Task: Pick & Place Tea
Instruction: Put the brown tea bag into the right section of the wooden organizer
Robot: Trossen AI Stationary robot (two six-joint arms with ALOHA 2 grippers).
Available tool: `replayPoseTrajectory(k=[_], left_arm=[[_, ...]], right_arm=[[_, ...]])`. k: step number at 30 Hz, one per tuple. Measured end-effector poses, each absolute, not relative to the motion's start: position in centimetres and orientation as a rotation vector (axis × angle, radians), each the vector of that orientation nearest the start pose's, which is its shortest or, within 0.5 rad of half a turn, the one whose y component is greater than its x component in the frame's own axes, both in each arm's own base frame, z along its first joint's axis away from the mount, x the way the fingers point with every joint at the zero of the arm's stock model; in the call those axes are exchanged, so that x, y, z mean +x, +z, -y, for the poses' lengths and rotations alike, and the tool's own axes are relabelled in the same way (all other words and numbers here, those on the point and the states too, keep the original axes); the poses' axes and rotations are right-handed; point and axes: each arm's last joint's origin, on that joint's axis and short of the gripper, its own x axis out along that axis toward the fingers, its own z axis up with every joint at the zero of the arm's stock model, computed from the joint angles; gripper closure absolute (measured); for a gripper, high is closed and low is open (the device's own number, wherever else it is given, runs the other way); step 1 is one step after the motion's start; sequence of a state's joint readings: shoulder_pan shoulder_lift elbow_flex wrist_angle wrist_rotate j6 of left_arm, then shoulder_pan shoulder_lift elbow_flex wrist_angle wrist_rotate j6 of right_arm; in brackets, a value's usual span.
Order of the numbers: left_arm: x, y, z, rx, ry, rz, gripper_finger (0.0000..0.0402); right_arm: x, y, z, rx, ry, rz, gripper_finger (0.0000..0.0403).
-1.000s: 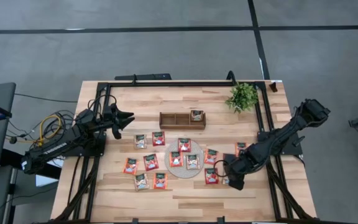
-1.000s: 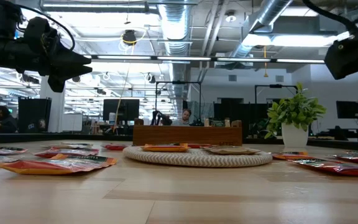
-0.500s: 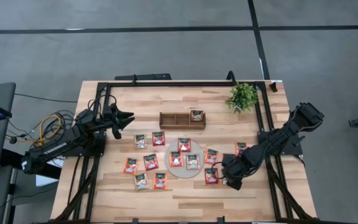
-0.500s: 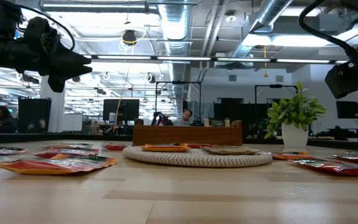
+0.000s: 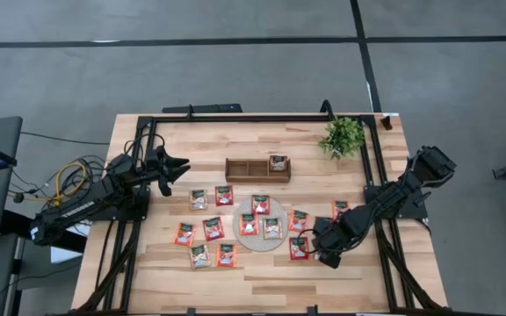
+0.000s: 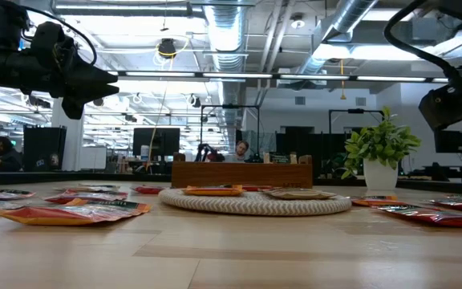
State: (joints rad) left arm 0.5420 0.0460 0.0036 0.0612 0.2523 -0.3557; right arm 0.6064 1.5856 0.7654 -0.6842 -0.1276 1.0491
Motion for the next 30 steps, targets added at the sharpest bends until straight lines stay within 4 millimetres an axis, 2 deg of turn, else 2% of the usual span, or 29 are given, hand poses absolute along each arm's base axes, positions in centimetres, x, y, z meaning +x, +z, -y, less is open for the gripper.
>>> replayPoseTrajectory(k=[8, 15, 30], left_arm=[[8.88, 16.70, -4.51, -0.345, 0.284, 0.069, 0.0273], [8.89, 16.70, -4.51, -0.345, 0.283, 0.069, 0.0273], [8.89, 16.70, -4.51, -0.345, 0.283, 0.069, 0.0273]], right_arm=[[19.25, 13.25, -14.45, 0.473, -0.241, -1.613, 0.0354], [19.08, 13.21, -14.57, 0.494, -0.220, -1.653, 0.0397], [18.88, 13.24, -14.68, 0.542, -0.199, -1.705, 0.0402]])
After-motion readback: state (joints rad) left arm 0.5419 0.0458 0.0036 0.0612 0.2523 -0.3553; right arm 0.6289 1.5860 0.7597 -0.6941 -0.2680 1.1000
